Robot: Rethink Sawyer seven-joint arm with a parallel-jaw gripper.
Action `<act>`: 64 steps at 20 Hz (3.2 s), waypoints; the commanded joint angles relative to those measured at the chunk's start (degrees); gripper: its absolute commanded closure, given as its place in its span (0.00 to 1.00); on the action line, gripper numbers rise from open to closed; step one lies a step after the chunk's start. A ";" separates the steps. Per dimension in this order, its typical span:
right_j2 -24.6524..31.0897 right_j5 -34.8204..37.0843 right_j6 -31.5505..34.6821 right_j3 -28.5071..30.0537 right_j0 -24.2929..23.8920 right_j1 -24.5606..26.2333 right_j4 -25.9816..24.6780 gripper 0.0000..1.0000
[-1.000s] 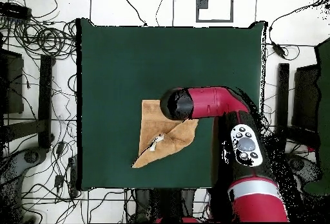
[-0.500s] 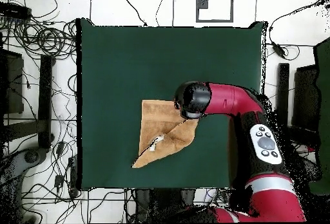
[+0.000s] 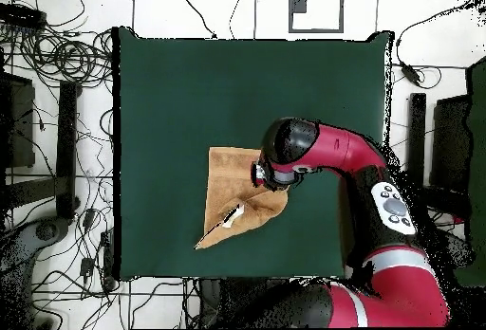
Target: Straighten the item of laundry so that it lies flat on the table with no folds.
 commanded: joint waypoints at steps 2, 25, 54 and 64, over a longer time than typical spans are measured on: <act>8.42 9.35 0.16 -0.40 0.61 6.13 6.09 0.00; -10.15 -39.33 11.05 0.56 15.10 -3.86 -16.17 0.00; 8.63 -4.77 -3.47 -0.46 0.61 7.04 1.72 0.00; 9.55 5.64 -2.25 1.04 -1.17 7.57 4.46 0.00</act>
